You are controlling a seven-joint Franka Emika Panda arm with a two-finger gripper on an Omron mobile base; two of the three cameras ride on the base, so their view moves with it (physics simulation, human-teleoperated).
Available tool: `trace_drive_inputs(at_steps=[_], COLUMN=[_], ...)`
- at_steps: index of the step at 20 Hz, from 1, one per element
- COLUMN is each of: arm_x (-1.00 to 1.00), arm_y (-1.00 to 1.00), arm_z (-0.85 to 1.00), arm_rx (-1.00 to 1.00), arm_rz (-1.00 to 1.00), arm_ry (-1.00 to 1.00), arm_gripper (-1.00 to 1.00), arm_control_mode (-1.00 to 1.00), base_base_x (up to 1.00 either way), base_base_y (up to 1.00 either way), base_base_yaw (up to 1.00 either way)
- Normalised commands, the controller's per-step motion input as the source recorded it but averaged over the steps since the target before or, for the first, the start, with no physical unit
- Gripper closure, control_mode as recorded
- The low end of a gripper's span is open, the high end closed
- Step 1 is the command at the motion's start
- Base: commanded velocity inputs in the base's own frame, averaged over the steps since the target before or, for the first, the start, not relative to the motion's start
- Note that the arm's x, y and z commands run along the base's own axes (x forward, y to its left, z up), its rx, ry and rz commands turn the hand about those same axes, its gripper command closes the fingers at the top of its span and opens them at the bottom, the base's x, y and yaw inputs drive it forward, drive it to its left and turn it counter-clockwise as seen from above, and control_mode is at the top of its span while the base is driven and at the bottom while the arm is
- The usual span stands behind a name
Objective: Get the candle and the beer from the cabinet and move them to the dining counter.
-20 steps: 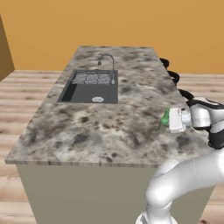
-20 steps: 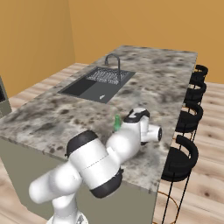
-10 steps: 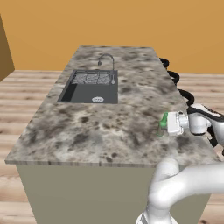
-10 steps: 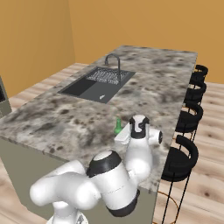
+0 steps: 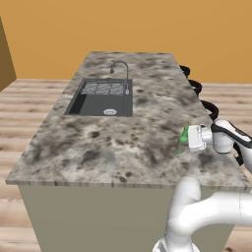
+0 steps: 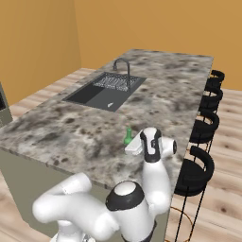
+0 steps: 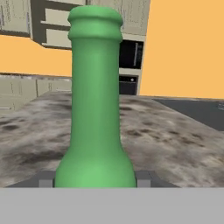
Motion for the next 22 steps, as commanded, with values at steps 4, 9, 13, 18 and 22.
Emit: trace_drive_inputs(at_steps=[4,9,13,18,22], arm_x=[0.00,-0.08,-0.18,-0.26,-0.42], arm_y=[0.00,0.00,0.00,-0.02,-0.16], arm_z=[-0.11,0.05,0.18,0.33,0.52], arm_rx=[0.00,0.00,0.00,0.00,0.00], arm_rz=[0.00,0.00,0.00,0.00,0.00], arm_ry=[0.00,0.00,0.00,0.00,0.00], arm_gripper=[-1.00,-1.00,-1.00,-1.00,-1.00], arm_control_mode=[-1.00,-1.00,-1.00,-1.00,-1.00], base_base_x=[0.00,0.00,0.00,0.00,0.00], base_base_y=[0.00,0.00,0.00,0.00,0.00], base_base_yaw=[0.00,0.00,0.00,0.00,0.00])
